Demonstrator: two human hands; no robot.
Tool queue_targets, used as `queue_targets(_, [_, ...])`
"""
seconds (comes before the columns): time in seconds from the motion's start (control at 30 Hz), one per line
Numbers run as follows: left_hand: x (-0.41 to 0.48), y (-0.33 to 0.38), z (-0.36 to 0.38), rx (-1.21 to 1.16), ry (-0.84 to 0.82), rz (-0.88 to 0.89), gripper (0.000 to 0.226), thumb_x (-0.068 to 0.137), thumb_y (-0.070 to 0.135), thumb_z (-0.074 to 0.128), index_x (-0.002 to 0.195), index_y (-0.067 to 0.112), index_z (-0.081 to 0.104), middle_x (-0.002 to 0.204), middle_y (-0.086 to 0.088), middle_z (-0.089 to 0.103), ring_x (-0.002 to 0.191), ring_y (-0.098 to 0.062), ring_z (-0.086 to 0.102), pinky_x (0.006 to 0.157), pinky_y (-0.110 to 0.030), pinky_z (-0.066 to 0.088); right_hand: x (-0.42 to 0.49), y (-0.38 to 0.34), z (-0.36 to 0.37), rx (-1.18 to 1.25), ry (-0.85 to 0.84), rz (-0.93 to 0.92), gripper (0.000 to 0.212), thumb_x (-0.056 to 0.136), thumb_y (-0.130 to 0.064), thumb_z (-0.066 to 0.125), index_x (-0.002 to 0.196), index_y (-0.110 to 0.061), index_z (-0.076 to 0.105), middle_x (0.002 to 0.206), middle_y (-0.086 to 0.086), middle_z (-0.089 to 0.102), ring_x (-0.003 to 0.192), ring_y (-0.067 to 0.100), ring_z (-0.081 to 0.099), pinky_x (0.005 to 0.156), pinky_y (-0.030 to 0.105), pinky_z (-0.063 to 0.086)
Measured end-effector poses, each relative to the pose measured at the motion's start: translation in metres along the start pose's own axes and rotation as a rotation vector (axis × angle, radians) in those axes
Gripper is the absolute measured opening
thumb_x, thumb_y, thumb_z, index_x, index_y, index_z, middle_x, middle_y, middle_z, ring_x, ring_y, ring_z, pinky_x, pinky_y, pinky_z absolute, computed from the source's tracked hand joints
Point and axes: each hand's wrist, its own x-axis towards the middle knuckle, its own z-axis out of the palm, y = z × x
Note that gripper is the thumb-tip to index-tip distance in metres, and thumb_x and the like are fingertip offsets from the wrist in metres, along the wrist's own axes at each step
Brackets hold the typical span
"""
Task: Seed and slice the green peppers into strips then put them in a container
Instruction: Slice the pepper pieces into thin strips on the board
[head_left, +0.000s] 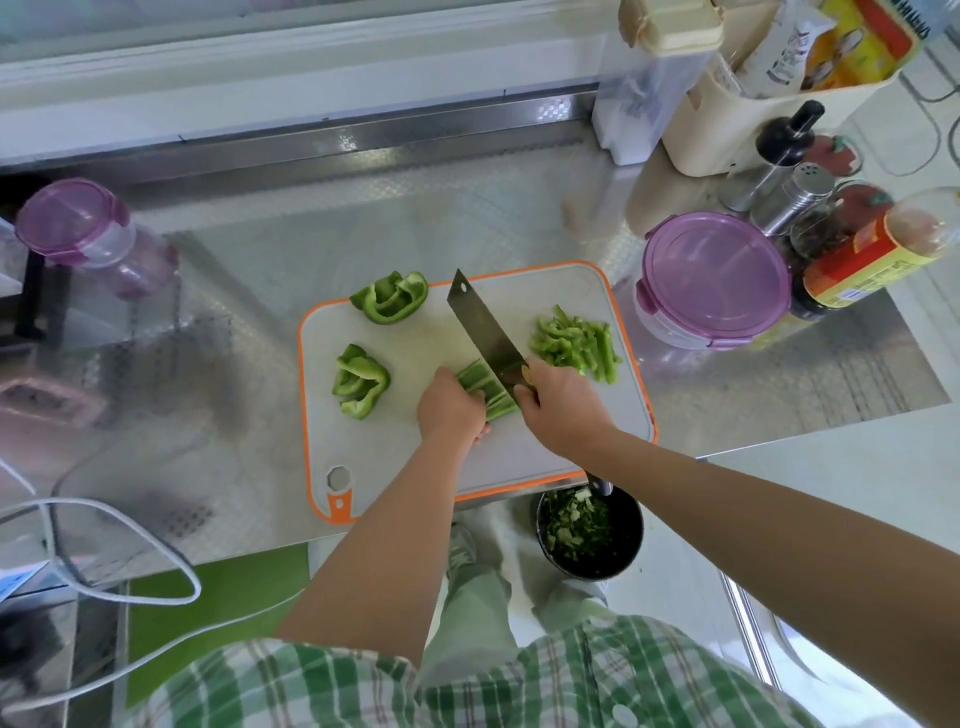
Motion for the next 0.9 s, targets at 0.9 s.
queue_targets(0.9, [-0.001,0.000,-0.002,-0.005,-0.017,0.003,0.011,0.099,0.017,0.049,0.099,0.010,0.040,0.080,-0.016,0.070,0.043,-0.019,0.058,0.040,-0.025,0.048,0.001,-0.003,-0.006,-0.058,-0.076,-0.036,0.012,0.097,-0.020,0.045,0.097,-0.008,0.047,0.075,0.010,0.050,0.068,0.031,0.051,0.057,0.033,0.039])
